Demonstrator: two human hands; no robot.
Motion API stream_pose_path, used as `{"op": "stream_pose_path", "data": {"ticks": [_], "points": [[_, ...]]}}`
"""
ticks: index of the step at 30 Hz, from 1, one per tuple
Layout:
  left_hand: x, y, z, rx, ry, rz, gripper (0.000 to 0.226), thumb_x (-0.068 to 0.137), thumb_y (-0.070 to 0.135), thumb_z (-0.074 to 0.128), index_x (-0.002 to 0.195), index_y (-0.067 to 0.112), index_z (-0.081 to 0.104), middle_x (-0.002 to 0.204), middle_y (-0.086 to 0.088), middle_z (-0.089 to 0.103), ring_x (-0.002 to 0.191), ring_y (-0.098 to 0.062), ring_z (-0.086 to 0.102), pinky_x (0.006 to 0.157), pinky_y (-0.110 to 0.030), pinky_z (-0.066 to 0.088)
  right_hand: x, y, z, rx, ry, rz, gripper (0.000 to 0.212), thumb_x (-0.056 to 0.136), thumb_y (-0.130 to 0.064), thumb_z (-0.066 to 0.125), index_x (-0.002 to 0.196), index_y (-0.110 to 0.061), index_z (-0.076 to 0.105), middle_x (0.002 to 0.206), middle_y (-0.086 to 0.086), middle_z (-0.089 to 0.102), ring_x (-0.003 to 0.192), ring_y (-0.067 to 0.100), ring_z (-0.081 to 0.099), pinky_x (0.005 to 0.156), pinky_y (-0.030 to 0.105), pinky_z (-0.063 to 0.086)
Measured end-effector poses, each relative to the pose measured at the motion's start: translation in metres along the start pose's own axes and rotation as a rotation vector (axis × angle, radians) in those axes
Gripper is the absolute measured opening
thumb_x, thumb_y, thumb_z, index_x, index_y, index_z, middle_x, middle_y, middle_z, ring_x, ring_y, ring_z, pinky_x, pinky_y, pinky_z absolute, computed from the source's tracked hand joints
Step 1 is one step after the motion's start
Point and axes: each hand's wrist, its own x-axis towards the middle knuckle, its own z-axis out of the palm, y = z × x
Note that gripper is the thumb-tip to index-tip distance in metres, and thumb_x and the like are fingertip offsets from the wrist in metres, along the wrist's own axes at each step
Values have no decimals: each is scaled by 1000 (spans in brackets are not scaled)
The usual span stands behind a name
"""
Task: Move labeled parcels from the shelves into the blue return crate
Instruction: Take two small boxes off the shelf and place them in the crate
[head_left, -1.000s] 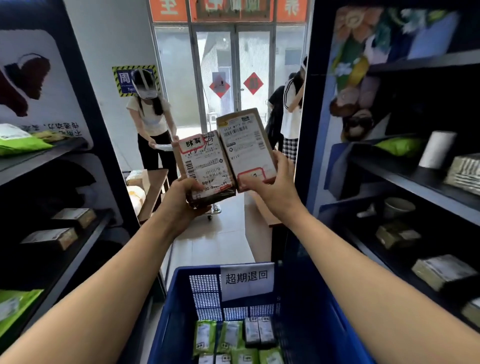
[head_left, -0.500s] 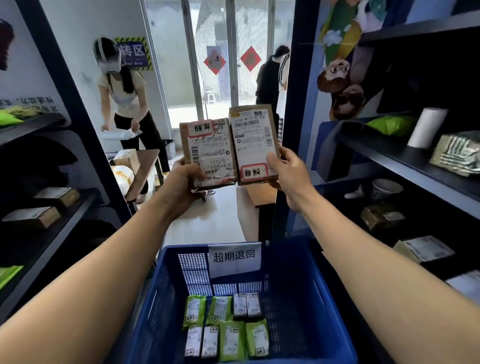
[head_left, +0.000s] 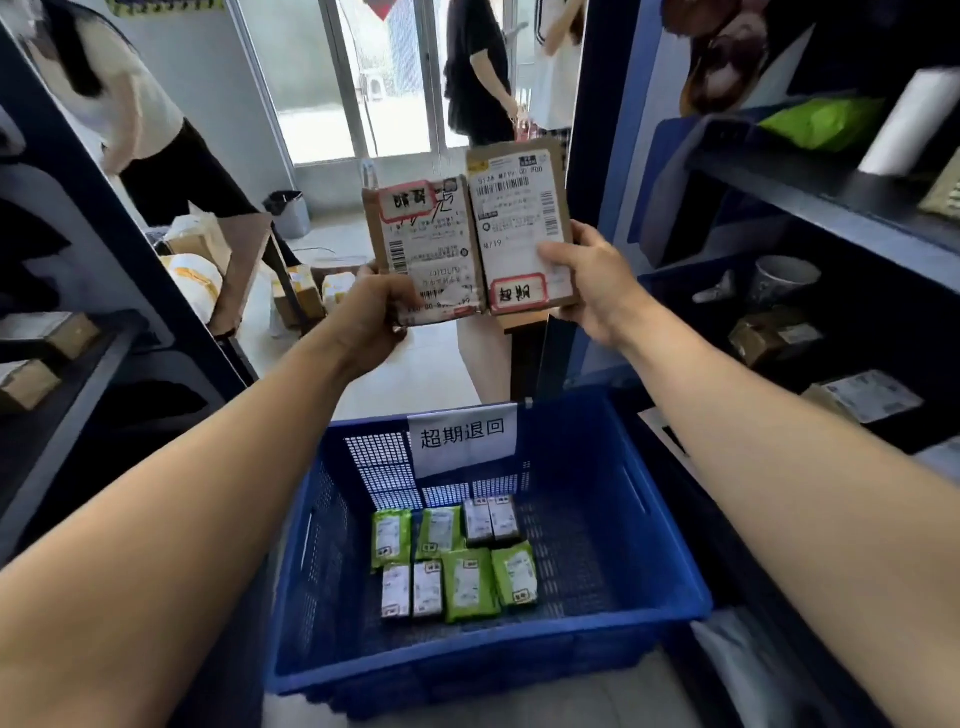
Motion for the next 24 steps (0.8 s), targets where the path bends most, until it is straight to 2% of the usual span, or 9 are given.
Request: {"op": "stream_pose_path", "data": {"ticks": [2, 4, 6, 8, 13, 16, 19, 21, 24], "points": [[14, -10, -3, 6, -38, -16, 68, 51, -2, 44, 116, 16, 44, 122, -13, 63, 104, -30, 59, 63, -28, 35, 9, 13, 3, -2, 28, 18, 44, 92, -19, 53, 135, -23, 40, 117, 3, 67, 93, 18, 68, 59, 26, 52], [29, -23, -9, 28, -61, -50, 71, 52, -2, 46, 122, 13, 44, 126, -13, 62, 105, -28, 59, 66, -29, 37, 17, 27, 2, -12, 62, 39, 42, 93, -21, 53, 133, -23, 42, 117, 4, 67, 94, 19, 67, 55, 24, 47], [42, -37, -14, 62, -83, -94, 84, 53, -2, 47, 135, 7, 36, 130, -13, 60, 106, -25, 61, 70, -28, 43, 25, 44, -3, -20, 86, 66, 39, 93, -22, 54, 130, -24, 44, 117, 5, 67, 97, 22, 66, 58, 26, 42], [50, -51, -14, 72, -99, -110, 86, 53, -3, 46, 137, 7, 34, 126, -12, 62, 100, -22, 64, 67, -26, 45, 31, 61, -8, -22, 107, 100, 38, 92, -22, 54, 129, -24, 45, 117, 4, 68, 96, 21, 66, 59, 26, 42], [64, -78, -5, 42, -117, -141, 79, 52, -3, 46, 129, 11, 38, 115, -9, 65, 92, -22, 65, 58, -23, 49, 45, 91, -28, -12, 108, 149, 24, 91, -19, 58, 113, -28, 53, 108, -1, 69, 95, 20, 68, 71, 31, 53], [71, -95, 7, 41, -113, -167, 68, 52, -4, 46, 118, 13, 40, 103, -6, 67, 83, -19, 67, 52, -19, 51, 54, 106, -47, -21, 93, 187, 21, 90, -18, 59, 107, -28, 52, 105, 0, 70, 91, 20, 69, 68, 32, 54], [81, -123, 20, 24, -136, -196, 57, 63, -9, 46, 117, 9, 42, 108, -10, 66, 84, -20, 72, 59, -20, 55, 60, 123, -71, -51, 76, 237, 17, 89, -18, 62, 97, -30, 52, 102, 1, 70, 89, 21, 70, 77, 38, 56], [88, -146, 30, 5, -142, -226, 68, 62, -9, 47, 128, 4, 39, 116, -15, 64, 92, -24, 72, 67, -24, 56, 65, 135, -90, -63, 76, 265, 18, 89, -16, 62, 100, -26, 52, 102, 1, 70, 88, 20, 70, 78, 38, 57], [99, -184, 46, 29, -137, -276, 84, 57, -6, 51, 138, 0, 31, 124, -19, 61, 101, -28, 69, 69, -26, 56, 72, 158, -117, -96, 77, 305, 30, 89, -15, 62, 114, -22, 47, 97, -1, 69, 84, 17, 68, 77, 34, 58]]}}
